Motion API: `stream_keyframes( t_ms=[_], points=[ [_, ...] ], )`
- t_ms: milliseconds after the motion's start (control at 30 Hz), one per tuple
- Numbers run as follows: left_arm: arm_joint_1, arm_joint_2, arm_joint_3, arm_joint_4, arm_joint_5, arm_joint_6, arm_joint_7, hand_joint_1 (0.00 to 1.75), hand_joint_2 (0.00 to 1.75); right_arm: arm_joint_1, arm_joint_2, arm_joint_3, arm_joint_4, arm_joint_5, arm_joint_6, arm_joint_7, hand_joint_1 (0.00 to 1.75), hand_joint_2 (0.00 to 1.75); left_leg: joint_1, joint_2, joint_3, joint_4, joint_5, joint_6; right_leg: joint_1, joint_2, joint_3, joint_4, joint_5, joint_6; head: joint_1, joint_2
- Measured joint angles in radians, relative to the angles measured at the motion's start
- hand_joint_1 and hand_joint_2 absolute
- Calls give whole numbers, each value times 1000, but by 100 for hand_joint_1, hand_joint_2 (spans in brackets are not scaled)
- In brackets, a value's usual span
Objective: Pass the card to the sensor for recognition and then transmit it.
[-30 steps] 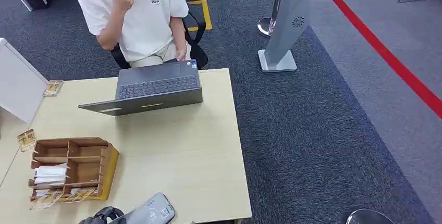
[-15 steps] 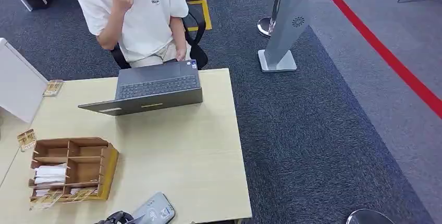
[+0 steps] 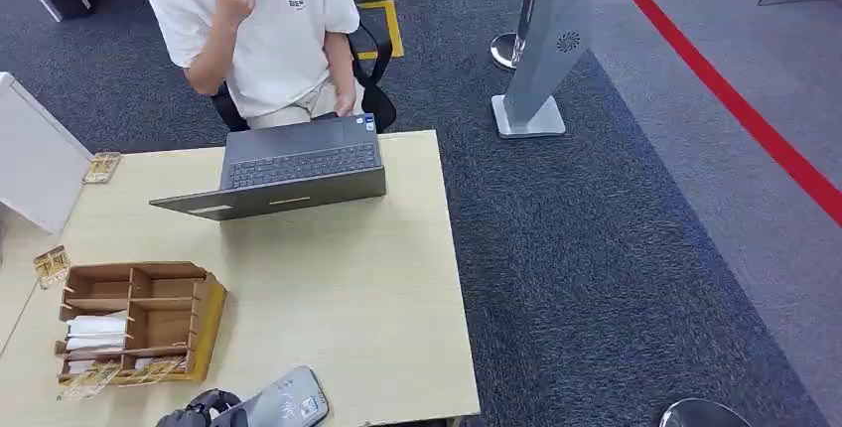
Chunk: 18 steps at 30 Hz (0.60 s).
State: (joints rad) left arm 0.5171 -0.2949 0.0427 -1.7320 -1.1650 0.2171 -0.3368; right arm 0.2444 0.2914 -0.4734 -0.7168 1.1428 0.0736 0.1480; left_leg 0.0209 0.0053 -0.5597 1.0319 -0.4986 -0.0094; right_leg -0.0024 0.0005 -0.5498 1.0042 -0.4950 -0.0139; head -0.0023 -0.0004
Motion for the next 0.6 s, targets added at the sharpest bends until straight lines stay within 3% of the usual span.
stream_keyframes(
  t_ms=[167, 300, 467, 600],
  points=[
    [-85, 46, -52, -212, 4, 74, 43, 175, 175, -9, 0, -2, 30, 121, 5, -36, 0, 175, 0, -2, 0, 0, 1, 0, 0, -3, 0, 0, 0, 0, -1, 0],
    [-221, 95, -81, -340, -35, 54, 109, 175, 175, -31, -1, -23, 77, 208, 2, -69, 0, 175, 0, -5, 0, 0, 3, -1, 0, -6, 2, 1, 1, -1, -1, 0],
    [-455, 155, -93, -368, -139, -33, 233, 175, 175, -87, -17, -67, 171, 285, -23, -98, 0, 175, 0, -7, -2, 0, 6, 0, 0, -8, 0, 1, 3, 1, -1, 0],
    [-664, 198, -93, -278, -270, -84, 306, 175, 175, -129, -27, -110, 245, 330, -39, -108, 0, 175, 0, -7, -2, 0, 9, 0, 0, -8, -1, 1, 6, -1, -2, 0]
  ],
)
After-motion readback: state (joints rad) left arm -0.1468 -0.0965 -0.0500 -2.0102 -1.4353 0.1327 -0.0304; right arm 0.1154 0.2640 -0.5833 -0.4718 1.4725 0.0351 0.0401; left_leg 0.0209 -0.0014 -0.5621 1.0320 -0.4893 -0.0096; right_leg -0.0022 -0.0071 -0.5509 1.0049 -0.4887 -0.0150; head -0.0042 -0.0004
